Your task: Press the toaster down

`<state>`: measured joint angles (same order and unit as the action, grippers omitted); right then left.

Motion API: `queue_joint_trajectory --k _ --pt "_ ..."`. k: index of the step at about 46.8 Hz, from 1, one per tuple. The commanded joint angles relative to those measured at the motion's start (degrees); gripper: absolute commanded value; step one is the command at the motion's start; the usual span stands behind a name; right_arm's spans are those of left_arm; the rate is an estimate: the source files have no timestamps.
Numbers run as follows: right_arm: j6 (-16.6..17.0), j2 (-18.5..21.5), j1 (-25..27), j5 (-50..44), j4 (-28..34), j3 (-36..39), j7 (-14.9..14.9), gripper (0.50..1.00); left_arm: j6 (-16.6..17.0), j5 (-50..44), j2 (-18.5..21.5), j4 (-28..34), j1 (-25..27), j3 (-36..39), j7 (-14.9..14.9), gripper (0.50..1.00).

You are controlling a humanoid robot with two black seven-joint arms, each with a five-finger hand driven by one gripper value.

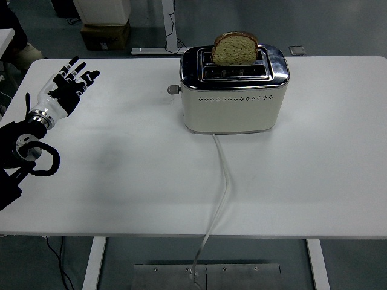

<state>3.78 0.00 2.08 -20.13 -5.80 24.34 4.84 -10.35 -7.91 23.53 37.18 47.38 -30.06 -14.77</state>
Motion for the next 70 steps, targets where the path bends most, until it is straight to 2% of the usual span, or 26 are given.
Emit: queue_joint_trajectory --k 1,29,51,63,70 --pt "0.0 0.0 0.02 0.0 0.0 0.0 0.0 1.0 -0.03 0.0 -0.06 0.0 -0.01 0.0 0.01 1.0" --pt "0.0 0.0 0.02 0.0 0.0 0.0 0.0 1.0 -0.2 0.17 -0.15 0.09 0.69 0.09 0.01 1.0" --pt "0.0 0.0 0.02 0.0 0.0 0.0 0.0 0.998 -0.2 7.38 -2.26 0.26 3.68 0.26 0.44 1.0" --pt "0.0 0.0 0.02 0.0 0.0 0.0 0.0 1.0 -0.03 11.42 -1.2 4.39 4.47 0.35 1.06 1.0" --pt "0.0 0.0 0.02 0.0 0.0 0.0 0.0 1.0 0.33 13.27 2.48 10.18 4.12 0.53 3.08 1.0"
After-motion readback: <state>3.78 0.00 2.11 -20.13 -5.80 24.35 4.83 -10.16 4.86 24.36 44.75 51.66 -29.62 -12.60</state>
